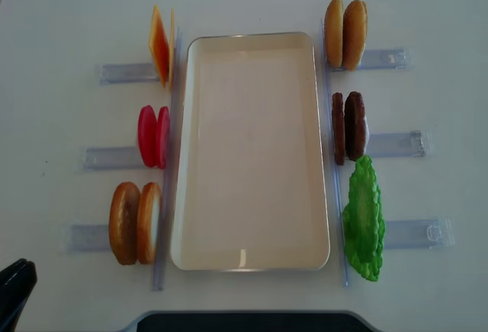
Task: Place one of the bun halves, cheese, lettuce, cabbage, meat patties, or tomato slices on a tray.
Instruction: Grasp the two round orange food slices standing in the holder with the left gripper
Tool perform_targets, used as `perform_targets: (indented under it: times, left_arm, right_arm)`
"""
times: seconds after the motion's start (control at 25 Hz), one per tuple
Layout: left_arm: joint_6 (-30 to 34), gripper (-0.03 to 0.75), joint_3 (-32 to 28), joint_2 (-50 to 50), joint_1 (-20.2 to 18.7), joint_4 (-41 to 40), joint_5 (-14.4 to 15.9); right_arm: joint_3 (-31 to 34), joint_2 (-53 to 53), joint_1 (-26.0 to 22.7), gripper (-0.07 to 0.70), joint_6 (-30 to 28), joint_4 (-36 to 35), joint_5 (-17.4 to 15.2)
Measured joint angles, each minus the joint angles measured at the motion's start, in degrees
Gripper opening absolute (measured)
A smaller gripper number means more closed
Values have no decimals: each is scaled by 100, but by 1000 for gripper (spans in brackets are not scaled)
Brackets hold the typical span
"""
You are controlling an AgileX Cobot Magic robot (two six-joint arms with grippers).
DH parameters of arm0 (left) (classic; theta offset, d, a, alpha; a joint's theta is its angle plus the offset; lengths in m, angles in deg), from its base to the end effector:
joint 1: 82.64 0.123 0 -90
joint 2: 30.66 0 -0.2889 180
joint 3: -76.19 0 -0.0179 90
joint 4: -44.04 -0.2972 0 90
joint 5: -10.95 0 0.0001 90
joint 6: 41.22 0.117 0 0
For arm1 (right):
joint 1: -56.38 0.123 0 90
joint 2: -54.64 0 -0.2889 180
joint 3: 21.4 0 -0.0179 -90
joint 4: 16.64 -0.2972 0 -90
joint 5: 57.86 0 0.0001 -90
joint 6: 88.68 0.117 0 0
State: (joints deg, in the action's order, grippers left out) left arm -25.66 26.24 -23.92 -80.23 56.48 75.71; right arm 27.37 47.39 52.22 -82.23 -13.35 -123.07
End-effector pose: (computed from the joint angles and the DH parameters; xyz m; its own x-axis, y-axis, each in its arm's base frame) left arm 0.0509 -0.0207 0.2760 -0.4831 0.1533 -0.8621 0.2146 0.9753 0.0532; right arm 0.0492 -0.0097 0.2798 -0.5042 0.1251 -0.8545 0.1621 0.9856 0.0487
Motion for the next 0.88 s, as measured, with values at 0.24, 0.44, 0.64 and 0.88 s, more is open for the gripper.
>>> perform_targets:
  times: [0.24,0.44,0.64,0.88]
  left_arm:
    - [0,28,0,0,0,0,0]
    - [0,28,0,0,0,0,0]
    - [-121,109,0,0,0,-38,0]
    - [-198,517,0,0,0,-74,-6]
  right_arm:
    - [0,0,0,535,0,0,0]
    - [0,0,0,535,0,0,0]
    - [0,0,0,535,0,0,0]
    - [0,0,0,535,0,0,0]
